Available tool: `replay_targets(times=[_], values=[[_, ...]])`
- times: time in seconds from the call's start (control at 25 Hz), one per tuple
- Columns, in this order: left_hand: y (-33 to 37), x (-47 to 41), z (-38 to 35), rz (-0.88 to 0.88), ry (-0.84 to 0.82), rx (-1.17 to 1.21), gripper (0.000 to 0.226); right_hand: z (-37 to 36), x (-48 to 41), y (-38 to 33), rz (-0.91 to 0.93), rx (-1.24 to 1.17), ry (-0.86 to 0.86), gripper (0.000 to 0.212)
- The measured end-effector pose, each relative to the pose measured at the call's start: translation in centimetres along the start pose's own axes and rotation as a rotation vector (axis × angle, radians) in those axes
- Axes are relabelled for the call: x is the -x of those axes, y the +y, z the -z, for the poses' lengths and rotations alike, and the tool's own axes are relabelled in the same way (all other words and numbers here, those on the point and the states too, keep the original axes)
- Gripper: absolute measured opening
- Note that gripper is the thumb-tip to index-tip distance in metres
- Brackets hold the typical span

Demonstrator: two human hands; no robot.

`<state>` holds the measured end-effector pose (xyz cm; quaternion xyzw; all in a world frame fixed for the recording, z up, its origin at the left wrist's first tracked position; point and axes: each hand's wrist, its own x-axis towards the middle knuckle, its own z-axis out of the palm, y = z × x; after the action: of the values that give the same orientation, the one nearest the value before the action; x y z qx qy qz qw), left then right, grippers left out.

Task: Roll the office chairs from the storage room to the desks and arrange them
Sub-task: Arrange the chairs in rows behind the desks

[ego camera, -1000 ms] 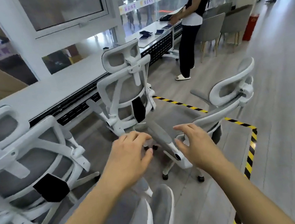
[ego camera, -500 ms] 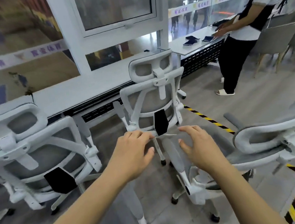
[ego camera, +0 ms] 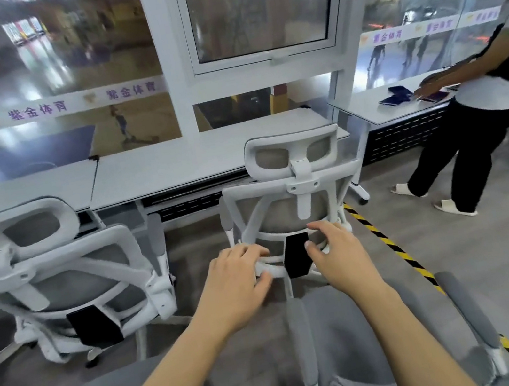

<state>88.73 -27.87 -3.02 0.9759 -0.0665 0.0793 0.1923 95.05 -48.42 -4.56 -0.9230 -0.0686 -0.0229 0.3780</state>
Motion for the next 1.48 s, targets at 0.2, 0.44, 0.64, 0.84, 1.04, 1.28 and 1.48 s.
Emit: replay_targets(times=[0.2, 0.44, 0.64, 0.84, 1.04, 1.28, 1.48], values=[[-3.6, -9.8, -2.9, 0.029, -0.012, 0.042, 0.035, -1.2, -8.8, 3.5, -0.055, 0.044, -0.020, 0.037], [-11.6, -24.3, -7.5, 0.056, -0.034, 0.011, 0.047, -4.4, -23.4, 6.8, -0.166, 0.133, 0.107, 0.058], [-18.5, -33.5, -11.0, 0.130, -0.100, -0.039, 0.059, -8.1, -32.7, 8.0, -0.325, 0.281, 0.120, 0.089], [-20.0, -35.5, -14.8, 0.111, -0.215, 0.034, 0.081, -9.8, -34.9, 10.0, -0.278, 0.165, 0.267, 0.060], [-17.0, -37.2, -16.2, 0.178, -0.223, 0.117, 0.070, -7.2, -37.3, 11.5, -0.300, 0.015, 0.247, 0.050], [-14.3, -39.9, -17.8, 0.210, -0.212, 0.163, 0.084, -4.2, -40.4, 13.1, -0.358, 0.007, 0.158, 0.046], [-14.0, -40.7, -17.8, 0.196, -0.250, 0.143, 0.080, -4.2, -40.7, 13.3, -0.366, -0.028, 0.185, 0.044]])
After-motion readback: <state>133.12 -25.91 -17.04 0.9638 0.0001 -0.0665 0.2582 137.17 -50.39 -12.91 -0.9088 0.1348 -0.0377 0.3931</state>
